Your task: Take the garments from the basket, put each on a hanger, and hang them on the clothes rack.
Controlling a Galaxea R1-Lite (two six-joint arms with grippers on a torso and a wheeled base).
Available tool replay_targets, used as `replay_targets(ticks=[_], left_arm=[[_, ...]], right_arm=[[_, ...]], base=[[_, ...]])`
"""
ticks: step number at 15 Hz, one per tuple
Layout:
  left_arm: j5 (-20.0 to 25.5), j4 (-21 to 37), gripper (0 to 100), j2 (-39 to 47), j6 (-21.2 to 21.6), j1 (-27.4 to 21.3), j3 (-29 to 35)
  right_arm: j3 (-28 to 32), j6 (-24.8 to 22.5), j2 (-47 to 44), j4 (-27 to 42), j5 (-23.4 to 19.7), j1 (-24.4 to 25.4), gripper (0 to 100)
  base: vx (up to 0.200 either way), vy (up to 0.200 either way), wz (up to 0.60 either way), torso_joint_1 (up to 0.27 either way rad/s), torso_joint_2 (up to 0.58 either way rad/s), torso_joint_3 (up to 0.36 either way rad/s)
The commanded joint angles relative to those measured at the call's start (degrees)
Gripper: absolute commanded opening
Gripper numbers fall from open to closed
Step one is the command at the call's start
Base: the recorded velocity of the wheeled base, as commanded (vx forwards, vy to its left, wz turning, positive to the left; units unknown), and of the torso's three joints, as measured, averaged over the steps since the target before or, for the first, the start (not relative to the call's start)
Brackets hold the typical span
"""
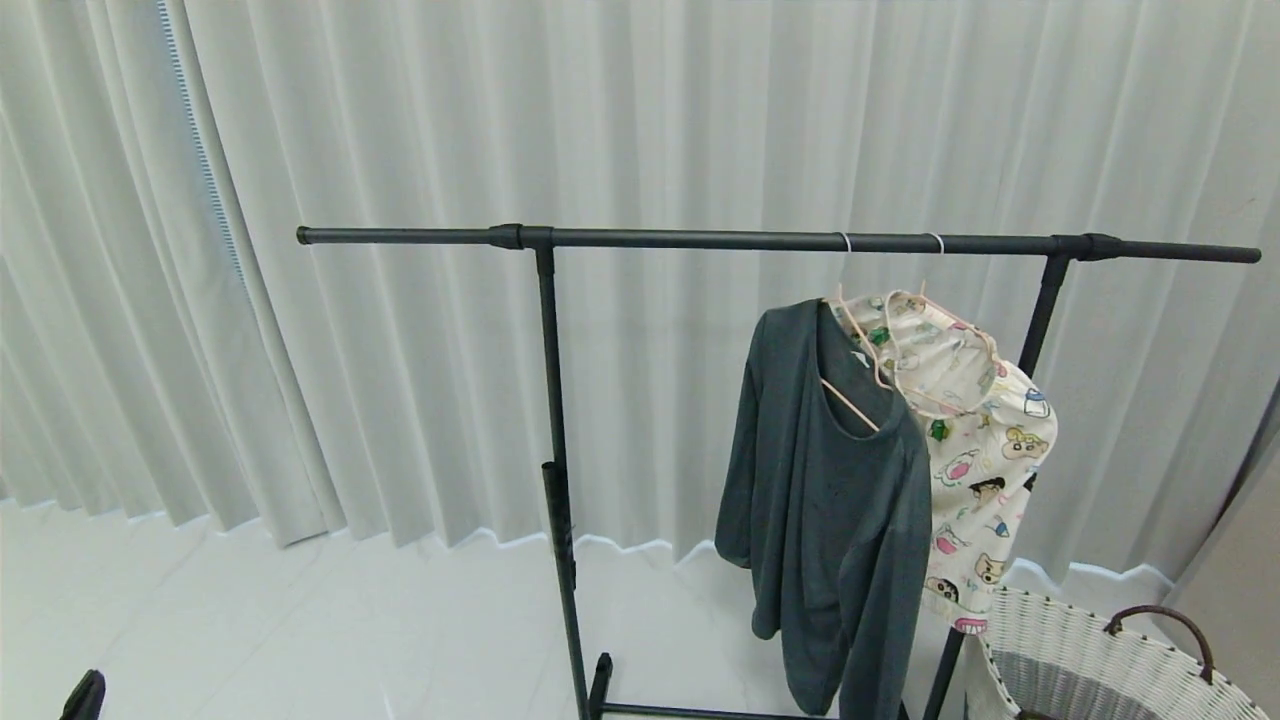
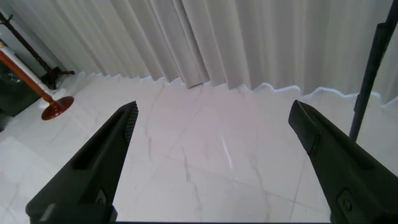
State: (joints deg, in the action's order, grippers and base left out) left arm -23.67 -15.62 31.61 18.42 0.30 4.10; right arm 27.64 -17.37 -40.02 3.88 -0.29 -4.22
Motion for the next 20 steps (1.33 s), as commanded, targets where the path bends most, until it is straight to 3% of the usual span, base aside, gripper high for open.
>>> replay_targets(ticks=[1, 3, 4, 5, 8, 10, 11, 13, 14, 15, 17, 18, 19, 20], left_arm=[[-0.32, 4.72, 100, -15.79, 0.04, -0.04, -4.10], [-0.23, 13.07, 100, -28.18, 0.21, -0.04, -3.83], [-0.32, 13.86, 100, -31.61, -0.14, -0.22, -3.04], [-0.76, 13.86, 100, -31.61, -1.19, -0.22, -3.13], [-1.02, 13.86, 100, -31.61, -2.42, -0.22, -3.13], [-1.11, 13.95, 100, -31.61, -4.18, -0.22, -3.31], [-0.85, 13.95, 100, -31.61, -4.18, -0.22, -3.31], [4.87, 13.86, 100, -31.61, -4.36, -0.22, -3.48], [9.35, 13.33, 100, -31.61, -7.35, -0.30, -3.57], [11.90, 13.51, 100, -31.61, -11.48, -0.22, -3.66], [16.73, 13.59, 100, -31.61, -16.13, -0.22, -3.92], [18.84, 13.68, 100, -31.52, -17.19, -0.22, -3.92], [21.65, 14.21, 100, -31.52, -18.16, -0.22, -4.10], [21.74, 15.53, 100, -31.52, -17.72, -0.22, -4.10]], right_arm=[[-9.09, -0.21, 14.71, -0.01, 0.12, 0.00, 100], [-14.01, -0.21, 23.94, -0.01, -0.06, 0.00, 100], [-18.06, 0.15, 32.38, 0.08, -0.23, 0.09, 100], [-21.31, 0.58, 35.19, -0.45, 0.12, 0.09, 100], [-27.64, 1.73, 34.75, -12.23, 0.47, 0.17, 100], [-27.64, 2.43, 34.75, -9.33, 5.74, 0.17, 100], [-27.64, 2.43, 34.75, -9.77, 6.27, 0.17, 100], [-27.64, 3.13, 34.75, -9.68, 6.27, 0.17, 100], [-27.64, 3.05, 34.75, -9.85, 6.18, 0.17, 100], [-27.64, 3.22, 34.75, -9.77, 4.77, 0.17, 100], [-27.64, 5.95, 34.84, -9.50, -8.67, 0.17, 100], [-27.64, 7.00, 34.84, -9.15, -12.80, 0.17, 100], [-27.64, 8.67, 34.75, -6.34, -15.62, 0.17, 100], [-26.41, 9.37, 34.75, -3.00, -15.62, 0.17, 100]], base=[[0.000, 0.000, 0.00, 0.000, 0.00, 0.000], [0.000, 0.000, 0.00, 0.000, 0.00, 0.000], [0.000, 0.000, 0.00, 0.000, 0.00, 0.000], [0.000, 0.000, 0.00, 0.000, 0.00, 0.000], [0.000, 0.000, 0.00, 0.000, 0.00, 0.000], [0.000, 0.000, 0.00, 0.000, 0.00, 0.000], [0.000, 0.000, 0.00, 0.000, 0.00, 0.000], [0.000, 0.000, 0.00, 0.000, 0.00, 0.000], [0.000, 0.000, 0.00, 0.000, 0.00, 0.000], [0.000, 0.000, 0.00, 0.000, 0.00, 0.000], [0.000, 0.000, 0.00, 0.000, 0.00, 0.000], [0.000, 0.000, 0.00, 0.000, 0.00, 0.000], [0.000, 0.000, 0.00, 0.000, 0.00, 0.000], [0.000, 0.000, 0.00, 0.000, 0.00, 0.000]])
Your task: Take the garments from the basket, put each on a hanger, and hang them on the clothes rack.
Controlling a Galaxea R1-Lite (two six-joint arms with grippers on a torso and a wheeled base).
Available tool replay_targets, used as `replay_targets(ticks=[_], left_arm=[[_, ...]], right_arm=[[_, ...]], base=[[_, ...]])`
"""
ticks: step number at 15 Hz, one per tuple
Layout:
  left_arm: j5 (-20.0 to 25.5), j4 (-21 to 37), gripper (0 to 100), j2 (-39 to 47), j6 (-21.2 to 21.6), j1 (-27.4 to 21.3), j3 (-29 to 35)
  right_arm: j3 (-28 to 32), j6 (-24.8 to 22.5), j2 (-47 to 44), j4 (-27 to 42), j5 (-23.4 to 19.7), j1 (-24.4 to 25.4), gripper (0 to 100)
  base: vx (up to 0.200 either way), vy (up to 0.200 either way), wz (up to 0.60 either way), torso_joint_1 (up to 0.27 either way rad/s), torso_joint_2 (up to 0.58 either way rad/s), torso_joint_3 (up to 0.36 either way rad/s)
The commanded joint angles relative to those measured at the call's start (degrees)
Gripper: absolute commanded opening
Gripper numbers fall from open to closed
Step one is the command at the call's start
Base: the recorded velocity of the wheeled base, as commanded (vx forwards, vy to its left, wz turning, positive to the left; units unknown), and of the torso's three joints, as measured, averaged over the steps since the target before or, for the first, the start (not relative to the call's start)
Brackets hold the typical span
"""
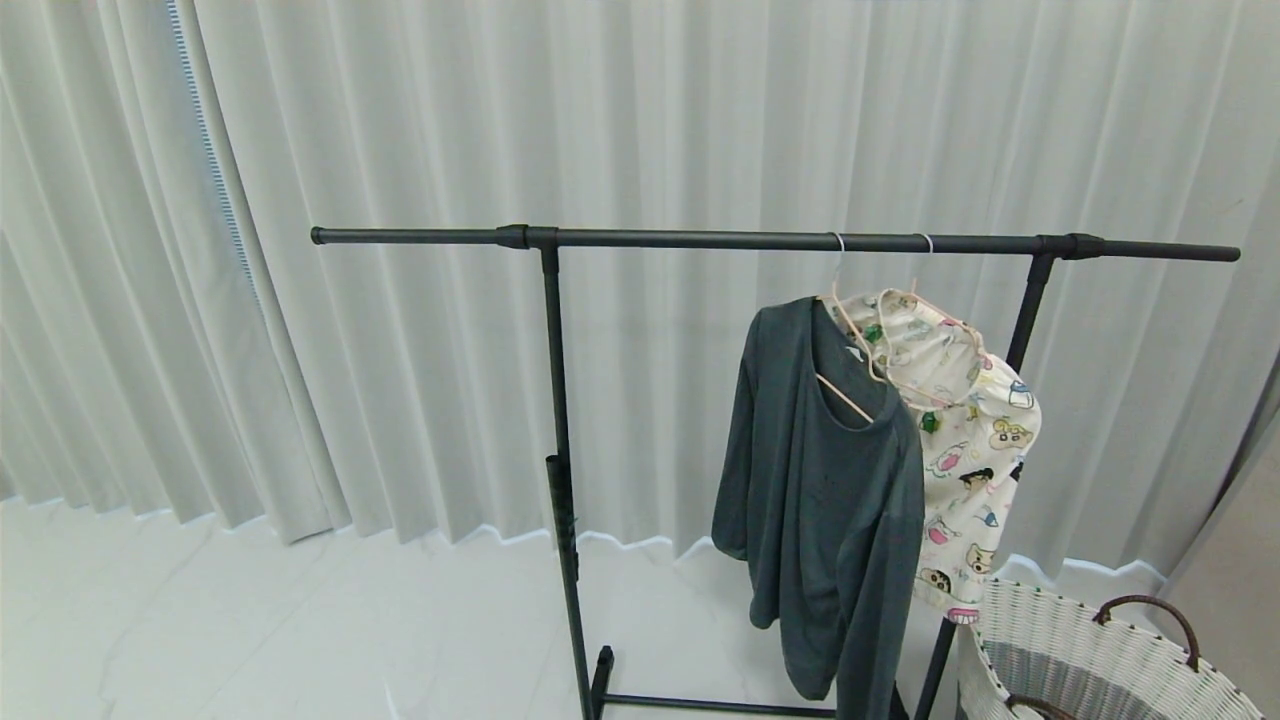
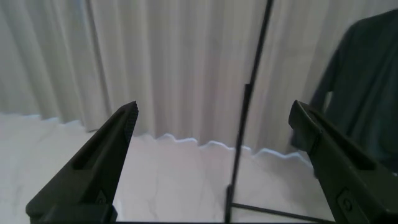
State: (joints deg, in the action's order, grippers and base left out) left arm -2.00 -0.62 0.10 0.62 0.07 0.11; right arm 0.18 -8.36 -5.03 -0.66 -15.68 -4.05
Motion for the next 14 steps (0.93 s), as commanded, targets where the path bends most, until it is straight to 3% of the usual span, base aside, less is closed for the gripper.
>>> replay_targets(ticks=[1, 2, 4, 5, 14], left_arm=[[0.07, 0.53, 100, -0.10, -0.45, 0.01, -0.11], [-0.11, 0.53, 100, -0.10, -1.76, 0.01, -0.11], [-0.29, 0.53, 100, -0.10, -2.56, 0.01, -0.11], [-0.37, 0.53, 100, -0.10, -2.64, 0.01, -0.11], [-0.46, 0.62, 100, -0.10, -2.82, 0.10, -0.11]], right_arm=[[1.14, 1.51, -0.24, 1.71, 0.12, 0.00, 100], [0.87, 1.68, -0.24, 1.01, 2.58, 0.00, 100], [-0.18, 2.21, -0.24, -1.19, 14.45, 0.00, 100], [-0.18, 4.41, -0.33, 0.31, 16.56, 0.00, 100], [-0.18, 6.96, -0.24, 0.39, 16.29, 0.00, 100]], base=[[0.000, 0.000, 0.00, 0.000, 0.00, 0.000], [0.000, 0.000, 0.00, 0.000, 0.00, 0.000], [0.000, 0.000, 0.00, 0.000, 0.00, 0.000], [0.000, 0.000, 0.00, 0.000, 0.00, 0.000], [0.000, 0.000, 0.00, 0.000, 0.00, 0.000]])
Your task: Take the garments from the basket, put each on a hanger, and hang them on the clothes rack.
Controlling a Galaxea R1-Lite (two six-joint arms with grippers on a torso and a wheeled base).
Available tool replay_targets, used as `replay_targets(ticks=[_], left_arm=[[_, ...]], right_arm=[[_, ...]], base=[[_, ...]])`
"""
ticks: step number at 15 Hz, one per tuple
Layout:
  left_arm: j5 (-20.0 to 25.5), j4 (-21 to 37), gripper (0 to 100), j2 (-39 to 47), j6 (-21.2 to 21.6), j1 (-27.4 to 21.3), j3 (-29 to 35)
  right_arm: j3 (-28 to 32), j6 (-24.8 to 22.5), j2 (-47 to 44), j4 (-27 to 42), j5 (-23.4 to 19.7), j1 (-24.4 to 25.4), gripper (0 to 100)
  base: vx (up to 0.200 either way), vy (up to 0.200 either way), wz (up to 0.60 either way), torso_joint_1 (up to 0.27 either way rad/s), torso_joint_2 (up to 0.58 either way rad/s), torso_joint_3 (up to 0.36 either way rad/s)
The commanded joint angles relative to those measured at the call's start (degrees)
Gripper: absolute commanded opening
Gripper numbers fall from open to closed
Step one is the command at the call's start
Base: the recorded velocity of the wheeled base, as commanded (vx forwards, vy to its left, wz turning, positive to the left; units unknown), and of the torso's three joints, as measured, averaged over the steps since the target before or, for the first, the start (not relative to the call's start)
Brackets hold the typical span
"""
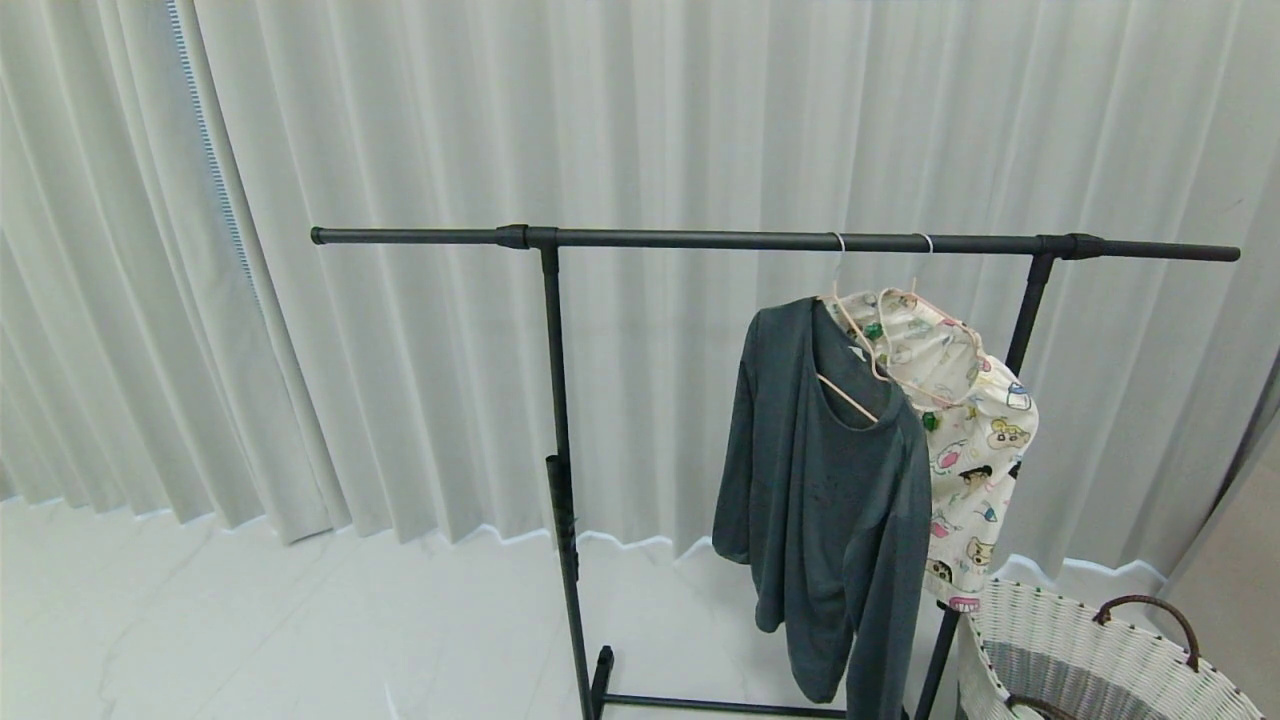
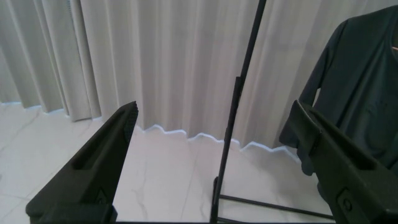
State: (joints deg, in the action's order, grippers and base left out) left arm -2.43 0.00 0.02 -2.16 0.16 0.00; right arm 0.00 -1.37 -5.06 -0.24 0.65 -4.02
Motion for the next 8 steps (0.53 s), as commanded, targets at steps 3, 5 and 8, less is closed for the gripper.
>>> replay_targets(ticks=[3, 5, 8], left_arm=[[-0.04, 0.00, 100, -0.02, -0.04, 0.02, 0.00], [-0.04, -0.09, 100, -0.02, -0.04, 0.02, 0.00], [-0.04, 0.00, 100, -0.02, -0.04, 0.02, 0.00]], right_arm=[[0.00, -0.04, -0.21, -0.02, -0.03, -0.02, 100], [0.00, -0.04, -0.21, -0.02, -0.03, -0.02, 100], [0.00, -0.04, -0.21, -0.02, -0.03, -0.02, 100]], base=[[0.000, 0.000, 0.00, 0.000, 0.00, 0.000], [0.000, 0.000, 0.00, 0.000, 0.00, 0.000], [0.000, 0.000, 0.00, 0.000, 0.00, 0.000]])
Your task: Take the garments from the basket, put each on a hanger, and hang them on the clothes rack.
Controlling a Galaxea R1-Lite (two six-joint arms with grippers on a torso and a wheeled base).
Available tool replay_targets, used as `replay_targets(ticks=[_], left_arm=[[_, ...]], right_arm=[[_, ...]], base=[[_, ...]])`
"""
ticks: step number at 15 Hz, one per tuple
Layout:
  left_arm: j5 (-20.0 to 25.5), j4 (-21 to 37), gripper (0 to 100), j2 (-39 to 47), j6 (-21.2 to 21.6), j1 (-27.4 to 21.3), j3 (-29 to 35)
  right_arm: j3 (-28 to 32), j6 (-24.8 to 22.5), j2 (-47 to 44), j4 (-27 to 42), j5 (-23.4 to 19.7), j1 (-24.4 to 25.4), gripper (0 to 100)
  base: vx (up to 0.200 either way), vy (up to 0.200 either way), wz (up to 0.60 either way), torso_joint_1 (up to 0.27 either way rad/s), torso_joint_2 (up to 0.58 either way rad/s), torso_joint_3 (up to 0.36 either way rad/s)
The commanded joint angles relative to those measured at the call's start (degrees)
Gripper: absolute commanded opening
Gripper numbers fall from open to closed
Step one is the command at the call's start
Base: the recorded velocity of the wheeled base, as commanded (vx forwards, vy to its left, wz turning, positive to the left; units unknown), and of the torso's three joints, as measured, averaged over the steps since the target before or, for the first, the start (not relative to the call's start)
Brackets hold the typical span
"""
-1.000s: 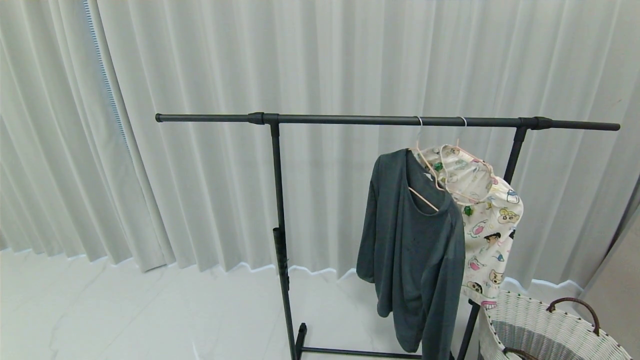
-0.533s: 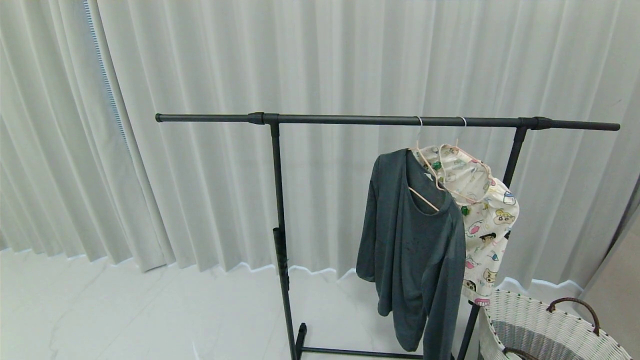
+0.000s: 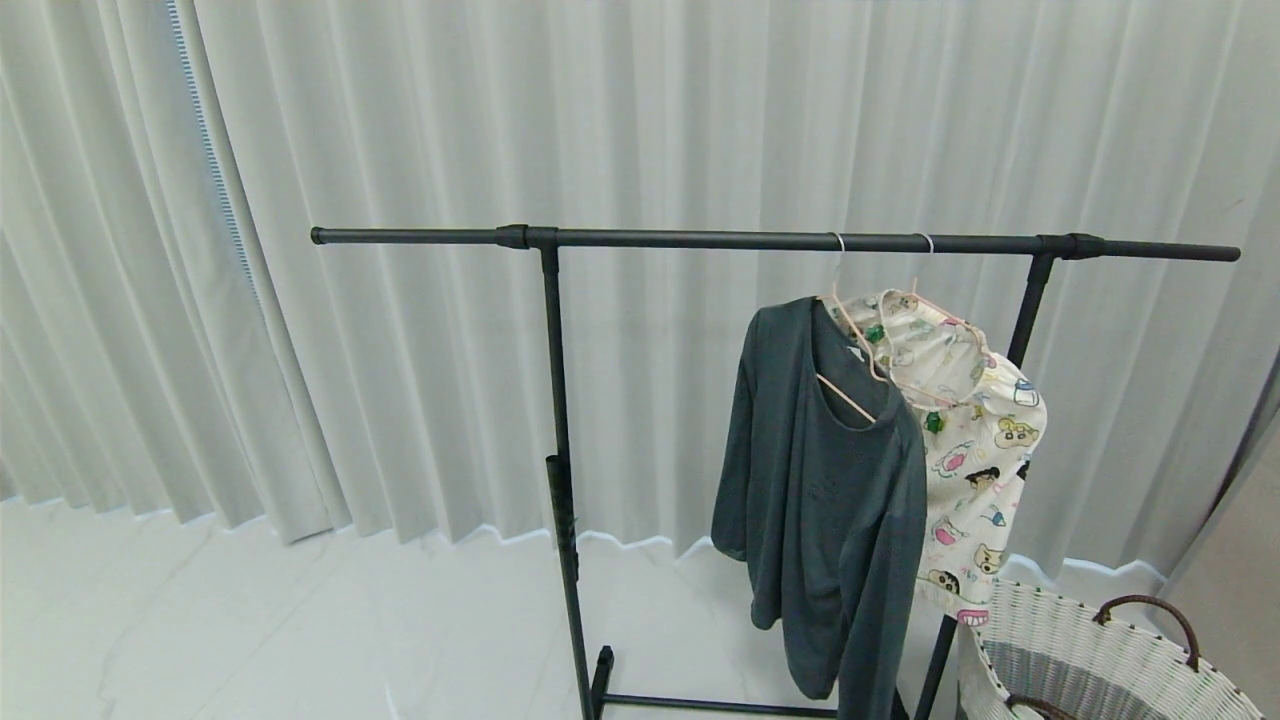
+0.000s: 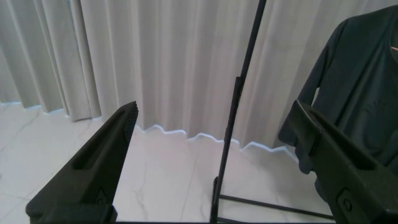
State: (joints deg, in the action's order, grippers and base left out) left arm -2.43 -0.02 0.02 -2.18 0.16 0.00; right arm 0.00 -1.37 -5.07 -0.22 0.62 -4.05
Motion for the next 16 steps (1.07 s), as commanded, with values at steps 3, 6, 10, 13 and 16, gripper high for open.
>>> replay_targets(ticks=[3, 6, 10, 13, 16], left_arm=[[-0.04, -0.06, 100, -0.02, -0.02, 0.02, 0.00], [-0.04, 0.02, 100, -0.02, -0.02, 0.02, 0.00], [-0.04, 0.02, 100, -0.02, -0.02, 0.02, 0.00], [-0.04, 0.02, 100, -0.02, -0.02, 0.02, 0.00], [-0.04, -0.06, 100, -0.02, -0.02, 0.02, 0.00]], right_arm=[[0.00, -0.04, -0.20, -0.04, -0.01, 0.00, 100], [0.00, -0.04, -0.20, -0.04, 0.08, 0.00, 100], [0.00, -0.04, -0.20, -0.04, -0.01, 0.00, 100], [0.00, -0.04, -0.20, -0.04, -0.01, 0.00, 100], [0.00, -0.04, -0.20, -0.04, -0.01, 0.00, 100]], base=[[0.000, 0.000, 0.00, 0.000, 0.00, 0.000], [0.000, 0.000, 0.00, 0.000, 0.00, 0.000], [0.000, 0.000, 0.00, 0.000, 0.00, 0.000], [0.000, 0.000, 0.00, 0.000, 0.00, 0.000], [0.000, 0.000, 0.00, 0.000, 0.00, 0.000]])
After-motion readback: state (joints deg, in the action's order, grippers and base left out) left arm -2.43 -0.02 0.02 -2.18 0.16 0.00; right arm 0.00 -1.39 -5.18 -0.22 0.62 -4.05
